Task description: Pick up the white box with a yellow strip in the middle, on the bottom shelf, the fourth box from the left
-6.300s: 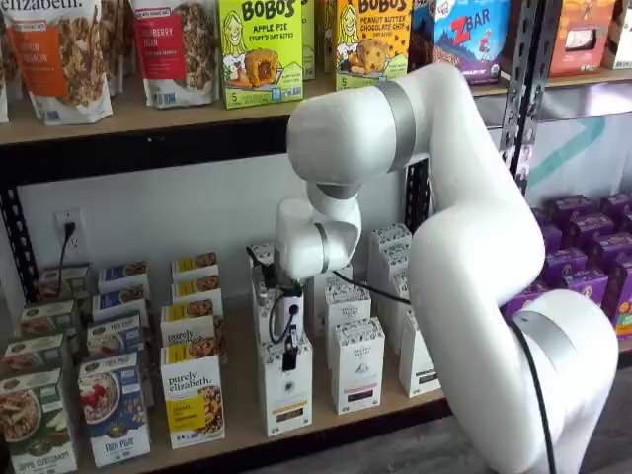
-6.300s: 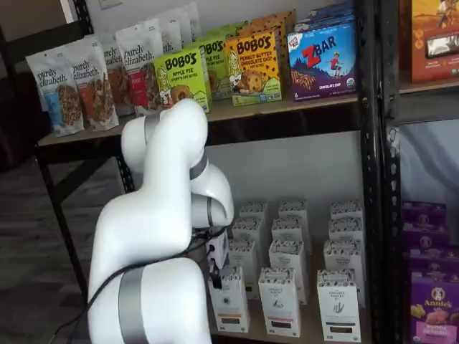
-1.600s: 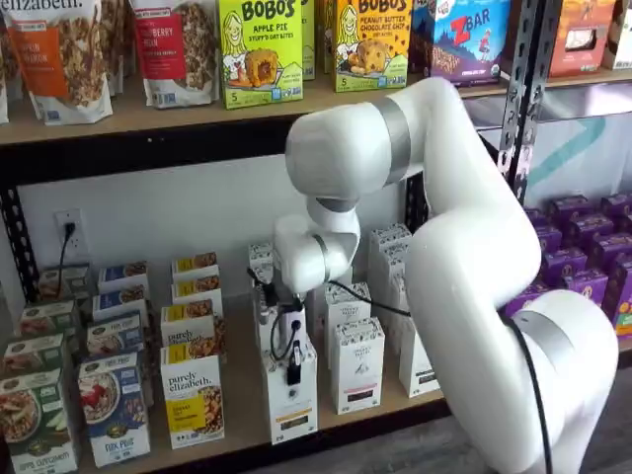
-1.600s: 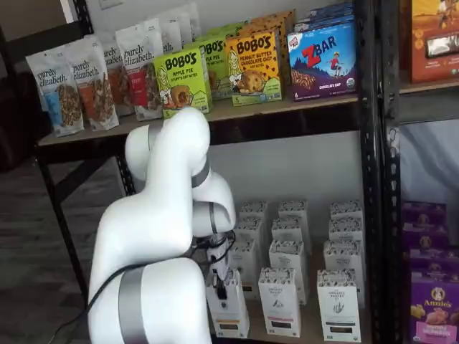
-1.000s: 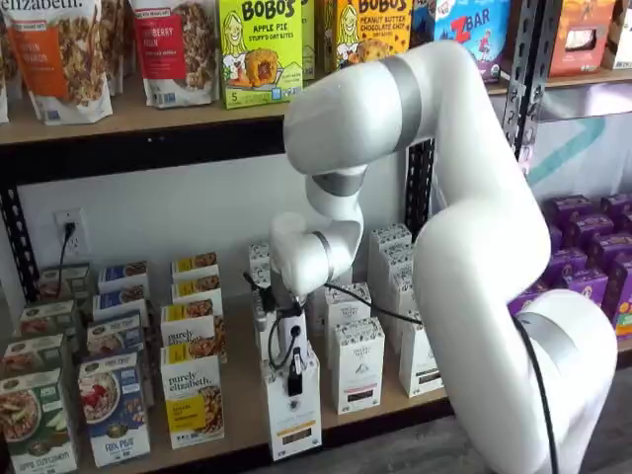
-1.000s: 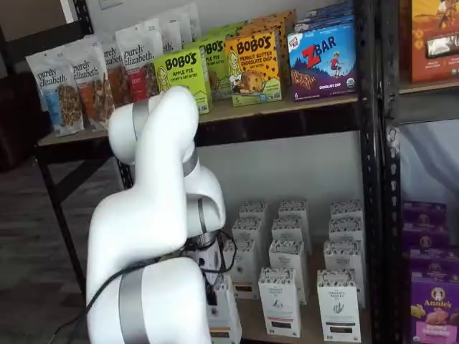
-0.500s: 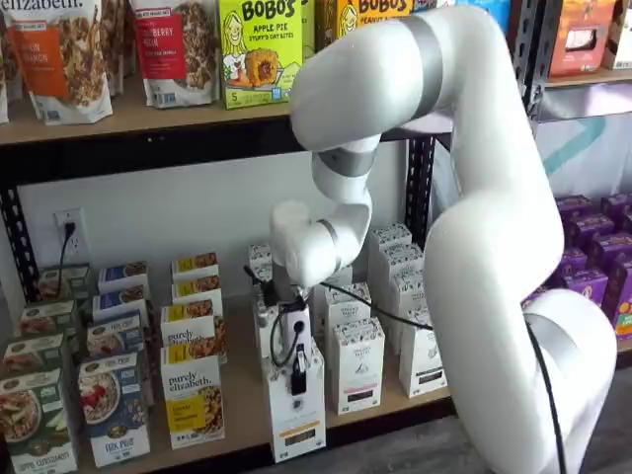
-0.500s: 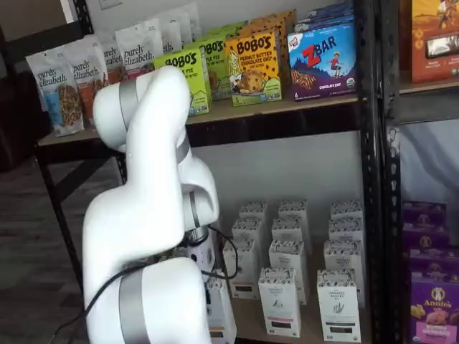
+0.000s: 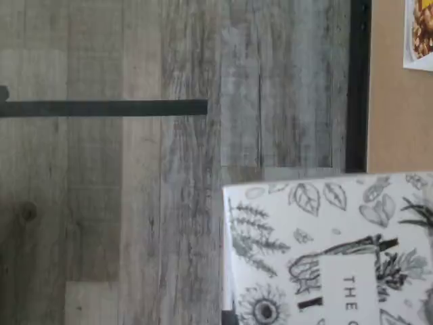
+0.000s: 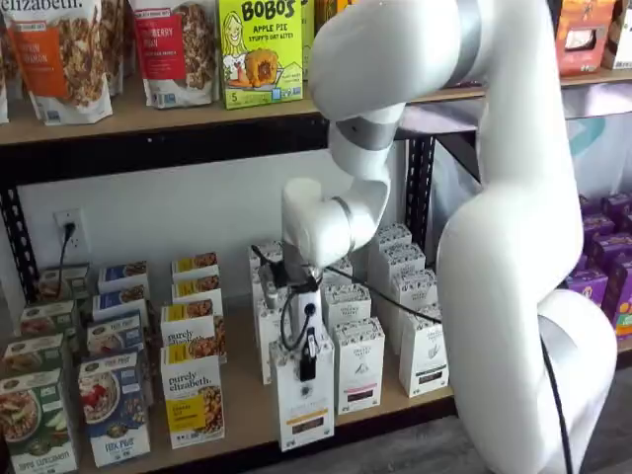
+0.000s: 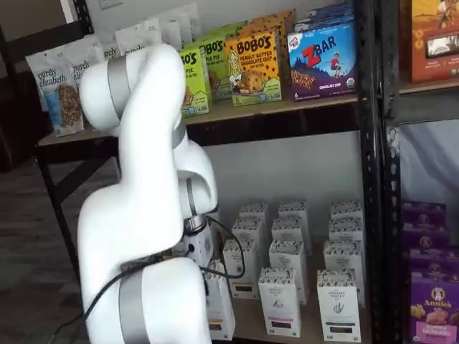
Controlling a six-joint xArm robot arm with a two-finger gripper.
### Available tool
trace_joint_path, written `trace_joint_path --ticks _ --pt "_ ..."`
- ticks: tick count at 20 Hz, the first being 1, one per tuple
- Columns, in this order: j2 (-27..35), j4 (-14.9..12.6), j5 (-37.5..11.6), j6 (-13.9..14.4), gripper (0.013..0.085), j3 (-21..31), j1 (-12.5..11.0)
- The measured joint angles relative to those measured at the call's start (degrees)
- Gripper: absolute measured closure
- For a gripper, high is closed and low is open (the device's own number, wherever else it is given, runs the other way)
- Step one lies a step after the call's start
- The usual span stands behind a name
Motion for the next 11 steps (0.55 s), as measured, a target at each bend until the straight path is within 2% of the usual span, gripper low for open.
trace_joint_path --ticks 4,11 --pt "-2.77 0.42 1.24 -0.48 0.0490 1.34 -0.12" --pt "-5.37 -0.58 2.49 0.62 0.0490 2.33 0.08"
